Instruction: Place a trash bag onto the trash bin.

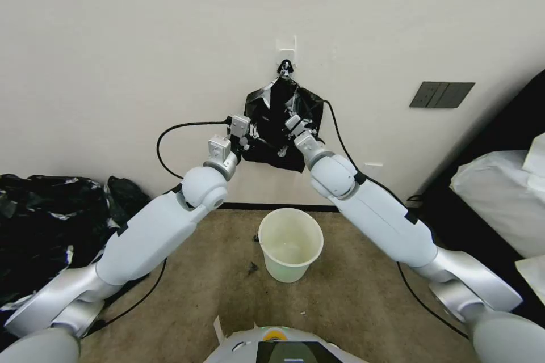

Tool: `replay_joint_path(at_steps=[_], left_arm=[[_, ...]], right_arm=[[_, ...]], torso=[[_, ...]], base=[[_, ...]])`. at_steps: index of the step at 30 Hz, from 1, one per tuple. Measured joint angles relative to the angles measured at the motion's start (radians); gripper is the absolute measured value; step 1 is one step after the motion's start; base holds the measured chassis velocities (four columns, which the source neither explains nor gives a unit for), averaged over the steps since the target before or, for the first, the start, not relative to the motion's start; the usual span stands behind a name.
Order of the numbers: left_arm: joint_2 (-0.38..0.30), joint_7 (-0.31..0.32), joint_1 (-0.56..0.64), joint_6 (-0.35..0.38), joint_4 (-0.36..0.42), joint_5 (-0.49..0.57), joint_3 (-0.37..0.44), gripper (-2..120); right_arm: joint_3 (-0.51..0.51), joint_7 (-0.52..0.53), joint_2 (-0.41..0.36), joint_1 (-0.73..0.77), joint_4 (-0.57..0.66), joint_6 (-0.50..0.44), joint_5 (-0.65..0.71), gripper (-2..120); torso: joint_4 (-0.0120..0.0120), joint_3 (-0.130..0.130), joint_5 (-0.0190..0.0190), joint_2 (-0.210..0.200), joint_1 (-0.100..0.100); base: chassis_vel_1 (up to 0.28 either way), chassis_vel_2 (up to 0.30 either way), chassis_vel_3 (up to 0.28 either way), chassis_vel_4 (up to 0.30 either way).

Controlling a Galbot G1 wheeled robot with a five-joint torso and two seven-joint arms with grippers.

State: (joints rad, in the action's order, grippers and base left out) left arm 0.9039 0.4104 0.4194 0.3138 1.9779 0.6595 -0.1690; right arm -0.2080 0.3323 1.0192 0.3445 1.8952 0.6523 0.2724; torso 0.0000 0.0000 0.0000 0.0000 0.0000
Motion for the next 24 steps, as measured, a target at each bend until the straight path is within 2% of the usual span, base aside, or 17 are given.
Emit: replay_joint_path(at_steps=[8, 10, 11, 13, 16, 17, 18, 24], left_arm=[[-0.008, 0.003, 0.019, -0.054, -0.008, -0.022, 0.021, 0], [-0.010, 0.008, 0.030, -0.070, -0.008, -0.013, 0.038, 0], [-0.010, 0.008, 0.030, -0.070, -0.008, -0.013, 0.038, 0], [-0.009, 0.019, 0.039, -0.078, -0.006, 0.012, 0.053, 0], [-0.006, 0.026, 0.046, -0.084, -0.005, 0.028, 0.065, 0], [0.002, 0.031, 0.063, -0.089, -0.005, 0.056, 0.087, 0], [0.006, 0.034, 0.069, -0.091, -0.004, 0.071, 0.094, 0], [0.020, 0.045, 0.082, -0.101, 0.006, 0.132, 0.105, 0]], right_arm=[[0.075, 0.071, -0.007, 0.070, 0.022, -0.135, 0.225, 0], [0.125, 0.095, -0.008, 0.118, 0.024, -0.231, 0.339, 0], [0.125, 0.095, -0.008, 0.118, 0.024, -0.231, 0.339, 0], [0.171, 0.099, -0.009, 0.162, 0.027, -0.326, 0.431, 0], [0.195, 0.103, -0.009, 0.183, 0.035, -0.375, 0.499, 0], [0.231, 0.111, -0.004, 0.213, 0.056, -0.444, 0.634, 0], [0.242, 0.112, 0.000, 0.227, 0.062, -0.467, 0.680, 0], [0.278, 0.112, 0.021, 0.267, 0.086, -0.515, 0.821, 0]], torso=[[0.0000, 0.000, 0.0001, 0.000, 0.000], [0.0001, 0.000, 0.0000, 0.000, 0.000], [0.0001, 0.000, 0.0000, 0.000, 0.000], [-0.0001, 0.000, 0.0001, 0.000, 0.000], [-0.0003, 0.000, 0.0002, 0.000, 0.000], [0.0001, 0.000, -0.0001, 0.000, 0.000], [0.0002, 0.000, -0.0001, 0.000, 0.000], [-0.0001, 0.000, 0.0001, 0.000, 0.000]], base=[[0.000, 0.000, 0.000, 0.000], [0.000, 0.000, 0.000, 0.000], [0.000, 0.000, 0.000, 0.000], [0.000, 0.000, 0.000, 0.000], [0.000, 0.000, 0.000, 0.000], [0.000, 0.000, 0.000, 0.000], [0.000, 0.000, 0.000, 0.000], [0.000, 0.000, 0.000, 0.000]])
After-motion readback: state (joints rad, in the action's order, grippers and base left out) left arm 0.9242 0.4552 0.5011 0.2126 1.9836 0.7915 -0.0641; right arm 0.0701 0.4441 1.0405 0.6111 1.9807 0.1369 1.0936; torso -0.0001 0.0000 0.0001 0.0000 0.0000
